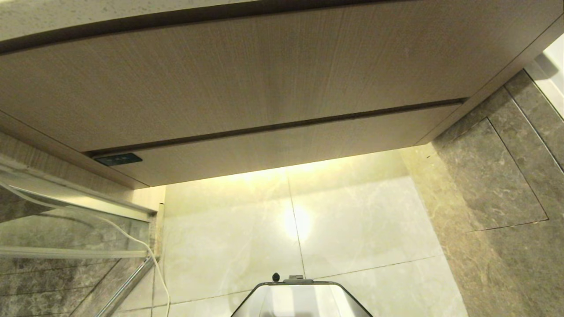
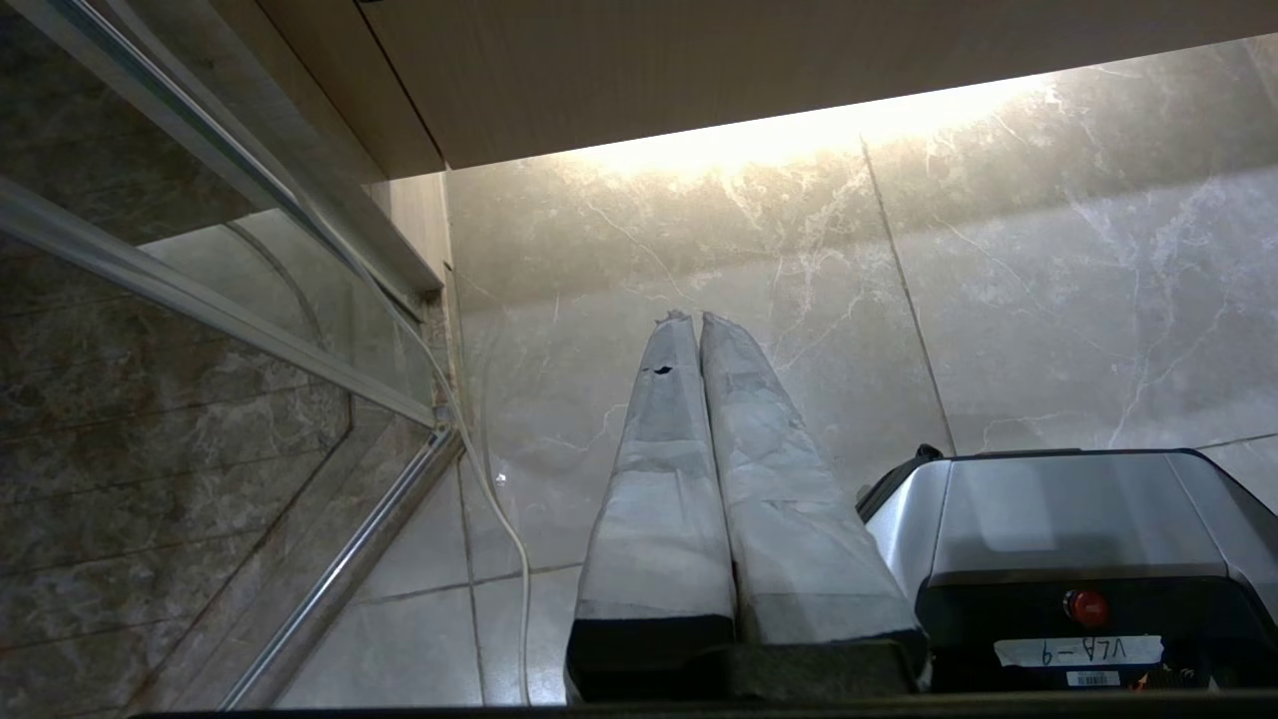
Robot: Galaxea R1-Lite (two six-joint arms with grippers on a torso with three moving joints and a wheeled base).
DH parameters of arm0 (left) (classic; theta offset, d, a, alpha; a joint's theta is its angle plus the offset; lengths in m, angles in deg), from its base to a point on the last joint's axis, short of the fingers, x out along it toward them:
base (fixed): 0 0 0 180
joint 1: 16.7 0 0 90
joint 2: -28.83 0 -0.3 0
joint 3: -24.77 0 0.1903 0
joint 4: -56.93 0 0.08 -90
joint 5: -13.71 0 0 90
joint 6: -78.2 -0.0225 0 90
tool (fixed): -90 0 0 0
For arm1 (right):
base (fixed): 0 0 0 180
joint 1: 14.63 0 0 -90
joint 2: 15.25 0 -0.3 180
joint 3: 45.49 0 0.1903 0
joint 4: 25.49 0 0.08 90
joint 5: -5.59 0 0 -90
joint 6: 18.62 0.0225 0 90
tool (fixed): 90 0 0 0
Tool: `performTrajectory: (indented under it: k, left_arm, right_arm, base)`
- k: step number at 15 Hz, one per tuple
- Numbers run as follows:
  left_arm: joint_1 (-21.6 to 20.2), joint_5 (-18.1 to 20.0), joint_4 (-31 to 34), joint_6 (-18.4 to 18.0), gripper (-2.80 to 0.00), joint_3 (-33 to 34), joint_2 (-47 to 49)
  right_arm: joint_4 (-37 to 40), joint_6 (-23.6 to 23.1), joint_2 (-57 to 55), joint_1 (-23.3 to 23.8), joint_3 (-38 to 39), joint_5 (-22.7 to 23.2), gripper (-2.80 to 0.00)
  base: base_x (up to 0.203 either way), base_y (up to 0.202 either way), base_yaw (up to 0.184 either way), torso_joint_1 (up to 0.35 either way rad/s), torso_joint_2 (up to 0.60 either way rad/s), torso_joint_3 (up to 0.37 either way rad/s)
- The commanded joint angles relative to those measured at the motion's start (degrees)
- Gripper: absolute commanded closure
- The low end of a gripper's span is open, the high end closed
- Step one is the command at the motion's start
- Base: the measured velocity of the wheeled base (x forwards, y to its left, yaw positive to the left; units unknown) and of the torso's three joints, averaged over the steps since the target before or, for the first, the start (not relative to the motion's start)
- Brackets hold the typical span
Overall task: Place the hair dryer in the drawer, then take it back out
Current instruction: Pull open the drawer
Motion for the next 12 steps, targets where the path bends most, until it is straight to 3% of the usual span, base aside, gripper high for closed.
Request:
performTrajectory:
  k: [1,12]
  left_arm:
    - [-0.01,-0.01,-0.01,0.02,0.0,0.04,0.0]
    - [-0.01,-0.01,-0.01,0.02,0.0,0.09,0.0]
  right_arm:
    - [-0.06,-0.04,2.14,-0.02,2.32,0.11,0.0]
    - [-0.06,0.05,2.14,-0.02,2.32,0.11,0.0]
  base:
    - [0.0,0.0,0.0,0.0,0.0,0.0]
    - [0.0,0.0,0.0,0.0,0.0,0.0]
